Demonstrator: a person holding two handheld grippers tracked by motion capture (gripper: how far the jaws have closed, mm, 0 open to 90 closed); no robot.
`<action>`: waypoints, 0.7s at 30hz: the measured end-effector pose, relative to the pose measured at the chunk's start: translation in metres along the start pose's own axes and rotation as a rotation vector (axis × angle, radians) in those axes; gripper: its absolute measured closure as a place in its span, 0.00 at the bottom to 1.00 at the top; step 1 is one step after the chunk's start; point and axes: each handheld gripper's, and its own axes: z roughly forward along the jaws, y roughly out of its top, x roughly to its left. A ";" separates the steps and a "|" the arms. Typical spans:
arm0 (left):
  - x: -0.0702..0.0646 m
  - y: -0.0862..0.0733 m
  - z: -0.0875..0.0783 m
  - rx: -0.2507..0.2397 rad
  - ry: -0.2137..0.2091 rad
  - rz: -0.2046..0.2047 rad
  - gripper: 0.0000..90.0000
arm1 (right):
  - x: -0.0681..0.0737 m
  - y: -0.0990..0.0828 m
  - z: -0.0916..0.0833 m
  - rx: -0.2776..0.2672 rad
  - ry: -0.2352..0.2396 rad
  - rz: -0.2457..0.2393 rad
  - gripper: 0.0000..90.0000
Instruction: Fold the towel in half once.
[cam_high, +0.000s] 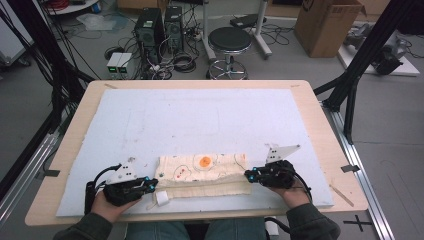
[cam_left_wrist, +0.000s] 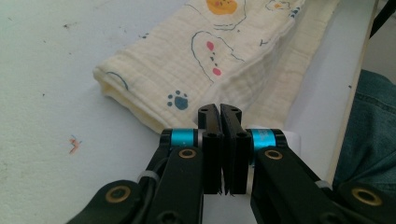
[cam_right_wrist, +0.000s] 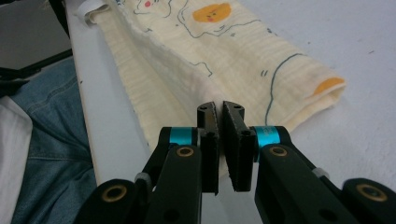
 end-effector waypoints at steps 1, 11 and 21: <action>0.000 0.000 0.000 0.006 -0.001 0.005 0.97 | 0.001 -0.001 0.000 0.001 0.003 0.007 0.94; 0.004 0.000 -0.008 -0.046 -0.006 -0.053 0.78 | 0.008 -0.005 -0.004 -0.018 0.046 0.005 0.83; -0.002 0.006 0.008 -0.010 -0.057 -0.021 0.80 | 0.011 -0.003 -0.002 -0.026 0.068 -0.014 0.80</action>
